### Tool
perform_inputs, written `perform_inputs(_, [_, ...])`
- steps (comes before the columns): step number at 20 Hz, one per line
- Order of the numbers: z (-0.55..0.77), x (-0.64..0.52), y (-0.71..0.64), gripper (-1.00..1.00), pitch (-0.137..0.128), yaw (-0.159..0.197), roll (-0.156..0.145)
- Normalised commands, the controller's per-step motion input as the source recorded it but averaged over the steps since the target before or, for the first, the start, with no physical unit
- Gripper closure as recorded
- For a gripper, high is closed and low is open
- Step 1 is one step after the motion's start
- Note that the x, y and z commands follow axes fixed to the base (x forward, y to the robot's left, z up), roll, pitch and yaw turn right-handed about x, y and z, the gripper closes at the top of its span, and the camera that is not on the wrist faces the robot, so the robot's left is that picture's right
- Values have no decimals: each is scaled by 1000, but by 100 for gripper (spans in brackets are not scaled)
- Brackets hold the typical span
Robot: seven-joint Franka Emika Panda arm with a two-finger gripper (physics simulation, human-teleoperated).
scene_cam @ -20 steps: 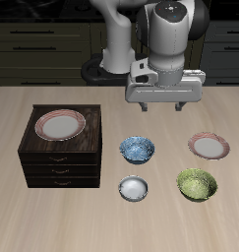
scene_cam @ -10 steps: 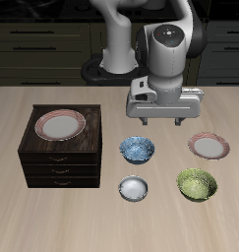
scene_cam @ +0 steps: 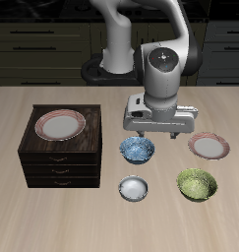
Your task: Stack the blue bowl on the green bowl
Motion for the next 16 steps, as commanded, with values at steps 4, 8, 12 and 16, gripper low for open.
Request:
perform_inputs(4, [-376, -55, -140, -100, 31, -28, -6])
perform_inputs(8, [-159, 2, -8, -100, 8, -11, 0])
perform_inputs(12, [-250, -49, -75, -100, 20, -13, -10])
perform_inputs(16, [-240, -82, 94, -100, 26, -5, 17])
